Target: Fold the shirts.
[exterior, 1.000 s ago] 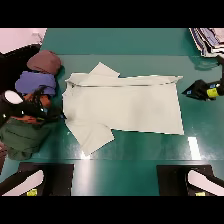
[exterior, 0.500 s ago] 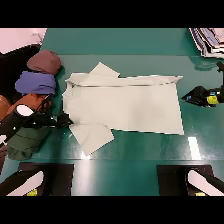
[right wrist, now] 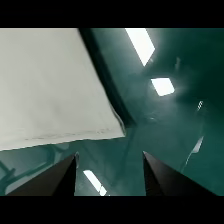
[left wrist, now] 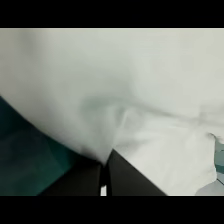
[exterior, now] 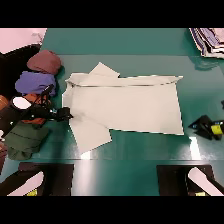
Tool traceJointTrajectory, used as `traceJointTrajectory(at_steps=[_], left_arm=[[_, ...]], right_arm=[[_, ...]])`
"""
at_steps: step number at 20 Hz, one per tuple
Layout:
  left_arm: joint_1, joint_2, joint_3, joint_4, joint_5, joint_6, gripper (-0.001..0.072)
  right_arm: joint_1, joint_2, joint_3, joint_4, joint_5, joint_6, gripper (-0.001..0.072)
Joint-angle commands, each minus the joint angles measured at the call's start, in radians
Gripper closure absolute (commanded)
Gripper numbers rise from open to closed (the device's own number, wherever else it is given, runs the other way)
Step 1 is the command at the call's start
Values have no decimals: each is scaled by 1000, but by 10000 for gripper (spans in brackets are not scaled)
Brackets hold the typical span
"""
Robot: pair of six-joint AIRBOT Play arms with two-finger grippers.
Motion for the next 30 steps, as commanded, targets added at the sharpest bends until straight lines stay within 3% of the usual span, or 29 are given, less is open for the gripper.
traceJointTrajectory(at_steps=[1,5,7,9,10,14,18,22,26,30], left_arm=[[-1,0,19,0,-8,-1,683],[-1,0,19,0,-7,-2,684],[-1,0,19,1,-8,-1,683],[-1,11,20,17,-11,-3,685],[-1,34,25,28,-10,-5,685],[-1,221,184,142,-47,-92,685],[-1,360,572,206,-124,-108,684],[-1,372,1015,205,-199,-140,684],[-1,360,1312,206,-185,-186,685],[-1,317,1409,203,-193,-195,685]], right_arm=[[-79,-36,-129,94,-65,-48,265],[47,-116,-126,162,-153,-50,286],[145,-138,-87,163,-198,-50,421],[229,-124,-44,154,-236,-50,636],[264,-106,-20,145,-245,-49,700],[325,38,178,144,-220,-49,700],[326,191,530,143,-207,-48,700],[325,280,901,99,-214,-40,701],[325,274,1233,-103,-127,29,701],[326,148,1488,-154,66,50,701]])
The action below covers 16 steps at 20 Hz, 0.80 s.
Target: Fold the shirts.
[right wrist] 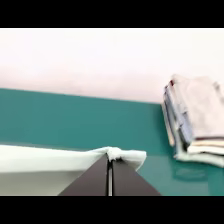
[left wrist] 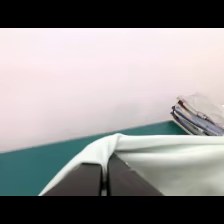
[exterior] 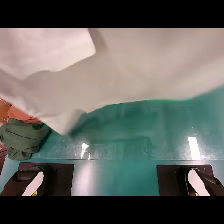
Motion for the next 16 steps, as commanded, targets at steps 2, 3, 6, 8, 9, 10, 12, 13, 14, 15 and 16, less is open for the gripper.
traceJointTrajectory(at_steps=[2,3,6,8,9,10,12,13,14,15,16], left_arm=[[0,-83,64,-1,-76,-30,685],[0,-125,31,-5,-113,-30,684],[0,-261,-118,-29,-187,-27,684],[0,-367,-240,-39,-202,-26,684],[0,-424,-301,-40,-200,-26,683],[-1,-483,-350,-44,-199,-24,683],[0,-611,-418,-53,-165,3,683],[0,-681,-428,-53,-123,11,684],[0,-745,-427,-59,-60,23,684],[0,-794,-427,-66,16,28,684],[0,-834,-422,-81,95,49,683]], right_arm=[[2,-116,175,-60,154,41,701],[2,-140,128,-53,159,41,701],[2,-222,-56,-54,174,40,701],[2,-308,-156,-55,189,37,701],[6,-367,-204,-58,188,36,702],[19,-419,-240,-64,187,36,701],[52,-534,-296,-66,165,34,701],[72,-591,-312,-72,142,25,701],[100,-656,-307,-92,119,25,702],[123,-715,-286,-110,96,25,702],[145,-777,-249,-124,68,25,701]])
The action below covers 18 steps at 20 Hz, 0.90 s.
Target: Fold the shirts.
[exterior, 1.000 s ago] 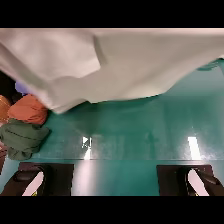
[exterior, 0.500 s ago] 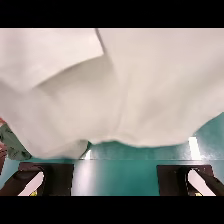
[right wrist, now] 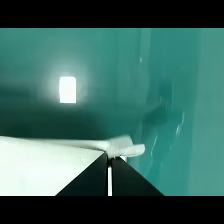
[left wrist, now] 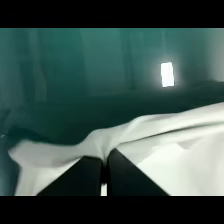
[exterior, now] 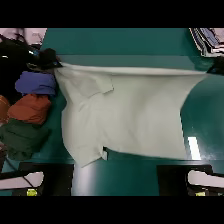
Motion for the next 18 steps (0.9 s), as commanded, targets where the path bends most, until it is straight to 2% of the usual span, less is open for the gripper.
traceJointTrajectory(at_steps=[1,6,7,10,13,18], left_arm=[[0,-182,-5,-42,229,56,684],[1,-262,107,-41,314,137,683],[2,-262,111,-37,285,148,683],[2,-261,117,48,81,134,685],[0,-250,34,94,-11,118,685],[0,-190,-222,97,73,121,683]], right_arm=[[70,-209,56,-35,-86,-6,701],[123,-360,264,-36,-130,5,701],[127,-365,279,-37,-123,5,701],[133,-350,275,-71,-57,6,701],[134,-299,153,-87,-39,14,701],[134,-129,-236,-71,-201,36,701]])
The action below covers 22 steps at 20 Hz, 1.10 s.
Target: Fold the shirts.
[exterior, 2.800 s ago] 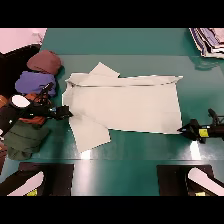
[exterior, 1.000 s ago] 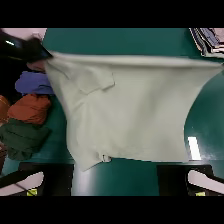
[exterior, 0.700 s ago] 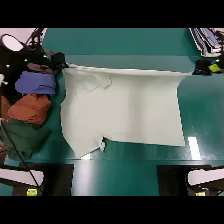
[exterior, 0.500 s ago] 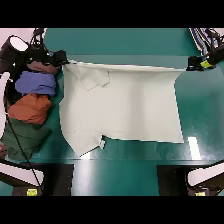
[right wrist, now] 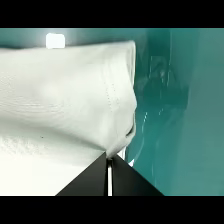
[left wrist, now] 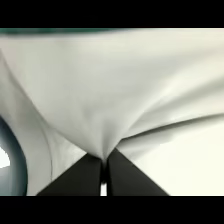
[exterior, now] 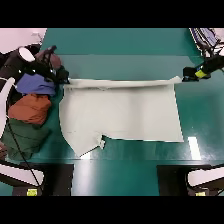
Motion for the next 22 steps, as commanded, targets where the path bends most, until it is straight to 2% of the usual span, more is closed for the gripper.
traceJointTrajectory(at_steps=[1,2,3,4,5,9,12,17,22], left_arm=[[-1,21,-143,13,15,-1,683],[-1,21,-167,9,19,-3,681],[-1,21,-178,10,21,-9,567],[0,24,-178,9,17,-11,274],[1,40,-178,11,2,-20,308],[25,232,-254,139,-102,-45,326],[50,458,-539,143,-121,-101,326],[50,739,-970,-11,-110,-134,325],[50,775,-1097,-110,-18,-134,326]], right_arm=[[1,102,-245,11,-112,11,700],[1,119,-289,11,-128,18,699],[1,128,-320,12,-133,29,647],[1,129,-333,18,-125,33,402],[0,129,-333,39,-95,32,300],[-34,238,-344,64,18,27,302],[-65,388,-446,130,22,13,302],[-91,552,-603,220,-22,-22,303],[-89,605,-617,222,-31,-22,303]])
